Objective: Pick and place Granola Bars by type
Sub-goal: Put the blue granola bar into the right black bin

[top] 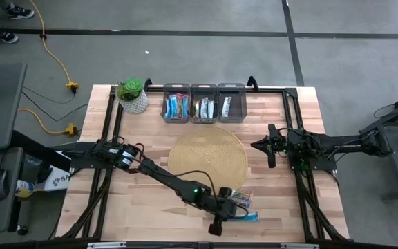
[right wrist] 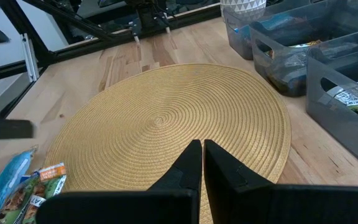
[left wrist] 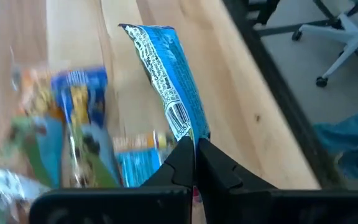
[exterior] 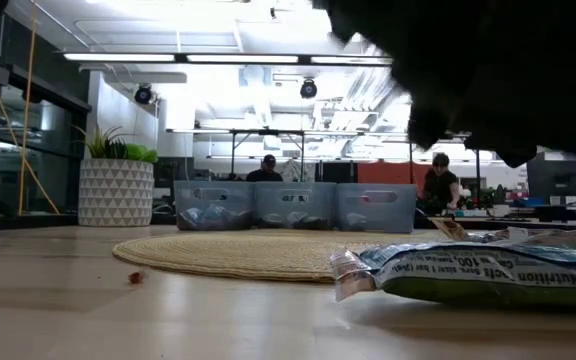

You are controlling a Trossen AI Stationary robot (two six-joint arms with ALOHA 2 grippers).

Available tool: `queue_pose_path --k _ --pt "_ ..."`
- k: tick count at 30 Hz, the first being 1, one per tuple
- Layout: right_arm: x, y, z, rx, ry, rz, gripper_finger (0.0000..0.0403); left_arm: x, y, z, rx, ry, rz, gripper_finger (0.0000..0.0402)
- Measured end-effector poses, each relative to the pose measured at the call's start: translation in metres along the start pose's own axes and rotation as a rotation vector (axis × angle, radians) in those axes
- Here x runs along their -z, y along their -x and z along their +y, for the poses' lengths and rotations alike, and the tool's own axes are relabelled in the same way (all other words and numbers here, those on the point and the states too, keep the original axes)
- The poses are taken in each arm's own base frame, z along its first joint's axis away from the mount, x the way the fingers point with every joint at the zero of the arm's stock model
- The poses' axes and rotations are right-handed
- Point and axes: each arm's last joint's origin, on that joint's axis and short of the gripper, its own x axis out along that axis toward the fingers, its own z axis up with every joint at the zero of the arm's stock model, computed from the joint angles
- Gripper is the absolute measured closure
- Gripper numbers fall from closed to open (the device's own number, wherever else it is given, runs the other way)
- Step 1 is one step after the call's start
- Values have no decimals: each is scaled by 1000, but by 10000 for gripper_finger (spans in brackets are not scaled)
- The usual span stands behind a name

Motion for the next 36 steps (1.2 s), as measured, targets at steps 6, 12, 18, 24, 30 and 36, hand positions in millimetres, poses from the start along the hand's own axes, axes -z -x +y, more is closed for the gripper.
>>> queue_pose_path --k 6,12,18,24,30,36 --pt "0 0 0 0 0 0 402 -31 12 -1 -1 -56 -89 400" --pt "0 0 0 0 0 0 402 -59 24 11 -17 -39 -177 401" --pt "0 0 0 0 0 0 402 -74 31 26 -9 -4 -224 401" --pt "0 0 0 0 0 1 402 -81 35 34 16 19 -243 401" --pt "0 0 0 0 0 1 402 -81 35 40 32 50 -241 401" --pt "0 0 0 0 0 0 402 -82 35 41 29 55 -249 401"
